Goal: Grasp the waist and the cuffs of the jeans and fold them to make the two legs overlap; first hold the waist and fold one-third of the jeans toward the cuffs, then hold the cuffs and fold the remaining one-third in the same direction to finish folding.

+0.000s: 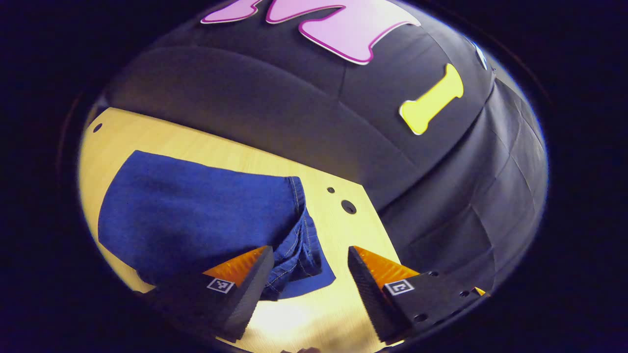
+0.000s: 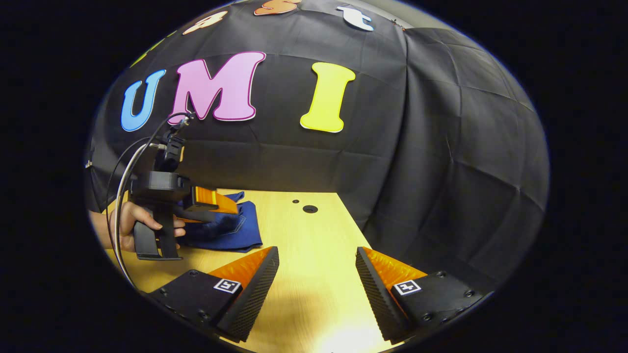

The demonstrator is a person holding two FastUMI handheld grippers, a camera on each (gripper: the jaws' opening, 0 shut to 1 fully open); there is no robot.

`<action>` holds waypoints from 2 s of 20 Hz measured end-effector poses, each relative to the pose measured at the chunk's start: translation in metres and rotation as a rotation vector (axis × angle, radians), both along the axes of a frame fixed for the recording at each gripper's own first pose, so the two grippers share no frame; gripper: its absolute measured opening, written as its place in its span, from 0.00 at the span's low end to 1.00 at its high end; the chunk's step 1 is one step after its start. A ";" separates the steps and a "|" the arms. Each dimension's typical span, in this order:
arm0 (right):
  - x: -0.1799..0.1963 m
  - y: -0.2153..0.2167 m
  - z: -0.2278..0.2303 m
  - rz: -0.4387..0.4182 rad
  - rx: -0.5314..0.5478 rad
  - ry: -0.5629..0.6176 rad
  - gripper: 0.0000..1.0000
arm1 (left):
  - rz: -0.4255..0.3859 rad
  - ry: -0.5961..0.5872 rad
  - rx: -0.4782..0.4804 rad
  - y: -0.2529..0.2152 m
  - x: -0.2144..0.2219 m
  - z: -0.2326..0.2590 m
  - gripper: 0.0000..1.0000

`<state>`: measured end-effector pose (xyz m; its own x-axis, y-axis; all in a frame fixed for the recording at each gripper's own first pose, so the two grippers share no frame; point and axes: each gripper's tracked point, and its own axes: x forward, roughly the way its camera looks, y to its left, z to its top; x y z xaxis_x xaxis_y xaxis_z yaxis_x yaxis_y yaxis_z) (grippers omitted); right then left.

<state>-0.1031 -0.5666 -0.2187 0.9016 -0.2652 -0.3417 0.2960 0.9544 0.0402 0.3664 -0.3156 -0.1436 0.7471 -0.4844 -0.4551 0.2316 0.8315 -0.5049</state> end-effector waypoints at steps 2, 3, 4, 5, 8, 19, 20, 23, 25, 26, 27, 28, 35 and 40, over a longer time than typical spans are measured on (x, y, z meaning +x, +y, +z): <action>-0.002 0.007 0.009 0.010 0.009 -0.008 0.96 | 0.002 -0.046 0.063 0.009 -0.010 0.009 0.96; -0.003 0.012 0.016 0.016 0.012 -0.017 0.96 | -0.001 -0.074 0.083 0.016 -0.019 0.017 0.96; -0.004 0.018 0.026 0.026 0.015 -0.030 0.96 | 0.003 -0.105 0.105 0.028 -0.033 0.029 0.96; -0.004 0.024 0.036 0.038 0.017 -0.044 0.96 | 0.022 -0.145 0.133 0.047 -0.046 0.044 0.97; -0.004 0.047 0.070 0.081 0.007 -0.089 0.96 | 0.081 -0.274 0.213 0.108 -0.092 0.091 0.97; -0.071 0.147 0.176 0.199 0.053 -0.225 0.96 | 0.360 -0.549 0.296 0.302 -0.290 0.219 0.96; -0.078 0.152 0.186 0.203 0.049 -0.242 0.96 | 0.382 -0.569 0.308 0.313 -0.303 0.226 0.96; -0.099 0.165 0.219 0.202 0.035 -0.311 0.96 | 0.403 -0.615 0.333 0.327 -0.334 0.240 0.96; -0.109 0.170 0.240 0.197 0.029 -0.370 0.96 | 0.403 -0.638 0.321 0.329 -0.350 0.243 0.96; -0.113 0.175 0.247 0.204 0.037 -0.392 0.96 | 0.403 -0.643 0.316 0.327 -0.354 0.242 0.96; -0.116 0.177 0.252 0.207 0.041 -0.410 0.99 | 0.401 -0.650 0.318 0.326 -0.357 0.243 0.96; -0.118 0.175 0.257 0.202 0.037 -0.430 0.96 | 0.403 -0.653 0.330 0.326 -0.360 0.242 0.96; -0.109 0.157 0.232 0.226 0.107 -0.385 0.97 | 0.462 -0.651 0.365 0.327 -0.363 0.255 0.96; -0.112 0.151 0.234 0.225 0.072 -0.415 0.96 | 0.437 -0.657 0.382 0.319 -0.369 0.250 0.96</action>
<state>-0.2149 -0.4152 0.0152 0.9981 -0.0367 0.0494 0.0273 0.9834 0.1794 -0.0031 0.0033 0.1068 0.9982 0.0038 0.0600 -0.0008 0.9988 -0.0498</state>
